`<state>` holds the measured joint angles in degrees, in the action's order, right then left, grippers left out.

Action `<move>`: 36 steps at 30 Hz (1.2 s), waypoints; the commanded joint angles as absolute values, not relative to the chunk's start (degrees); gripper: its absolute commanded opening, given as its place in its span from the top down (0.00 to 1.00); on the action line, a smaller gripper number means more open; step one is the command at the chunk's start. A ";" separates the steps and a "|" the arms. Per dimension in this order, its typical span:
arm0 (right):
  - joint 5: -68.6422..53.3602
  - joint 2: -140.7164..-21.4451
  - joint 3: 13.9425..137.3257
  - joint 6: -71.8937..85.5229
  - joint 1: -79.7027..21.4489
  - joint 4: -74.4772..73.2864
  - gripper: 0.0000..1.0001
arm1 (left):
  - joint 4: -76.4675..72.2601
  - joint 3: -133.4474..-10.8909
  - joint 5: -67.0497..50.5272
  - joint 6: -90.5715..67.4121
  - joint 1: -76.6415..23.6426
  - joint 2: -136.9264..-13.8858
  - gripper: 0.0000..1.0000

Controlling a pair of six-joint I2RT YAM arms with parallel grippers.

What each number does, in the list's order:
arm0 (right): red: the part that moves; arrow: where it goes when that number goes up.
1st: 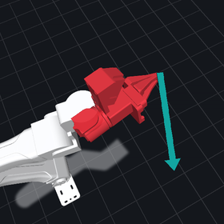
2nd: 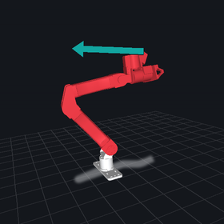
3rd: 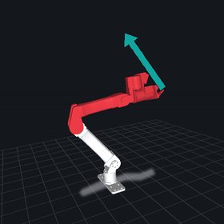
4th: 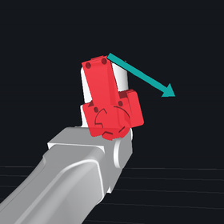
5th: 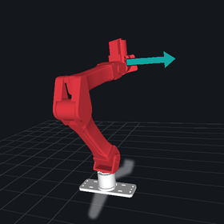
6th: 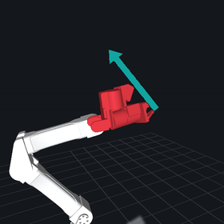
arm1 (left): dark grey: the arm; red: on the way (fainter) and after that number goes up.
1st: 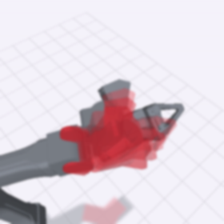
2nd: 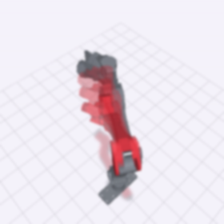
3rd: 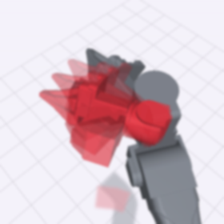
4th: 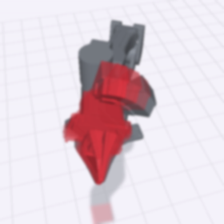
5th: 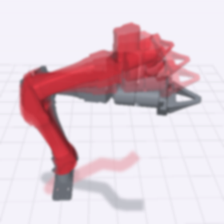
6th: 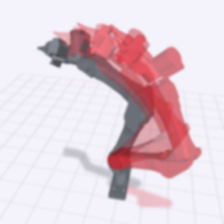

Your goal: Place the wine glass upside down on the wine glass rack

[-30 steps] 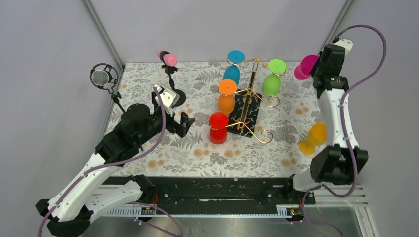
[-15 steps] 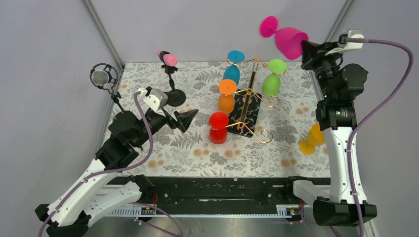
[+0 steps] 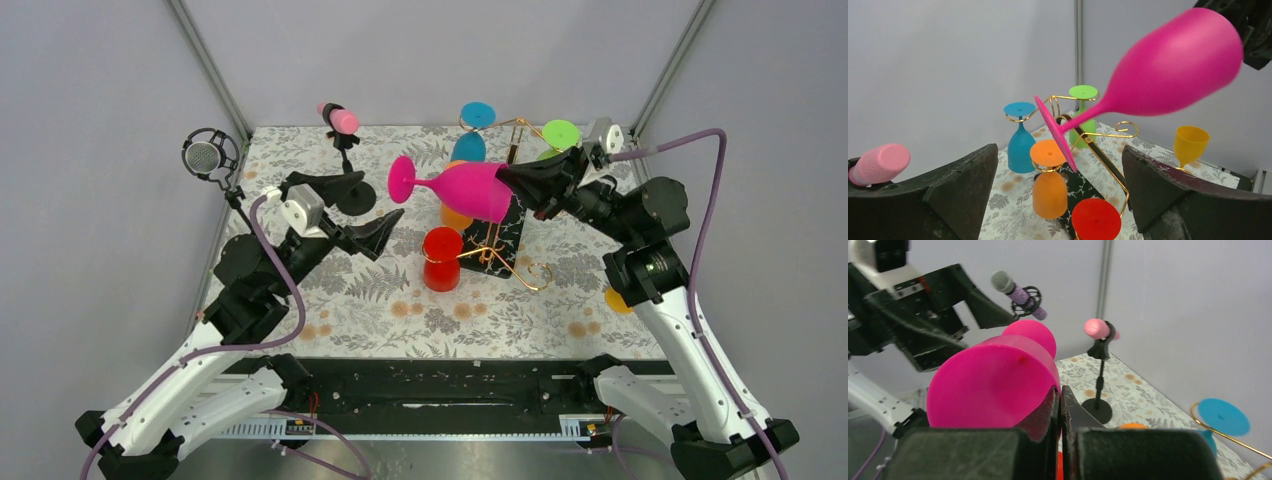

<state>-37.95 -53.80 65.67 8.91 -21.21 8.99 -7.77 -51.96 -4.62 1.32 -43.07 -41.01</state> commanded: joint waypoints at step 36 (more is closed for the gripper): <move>-44.05 -38.01 59.36 -6.00 -24.35 7.24 0.46 | -5.92 -60.98 -0.55 14.91 -43.19 -46.63 1.00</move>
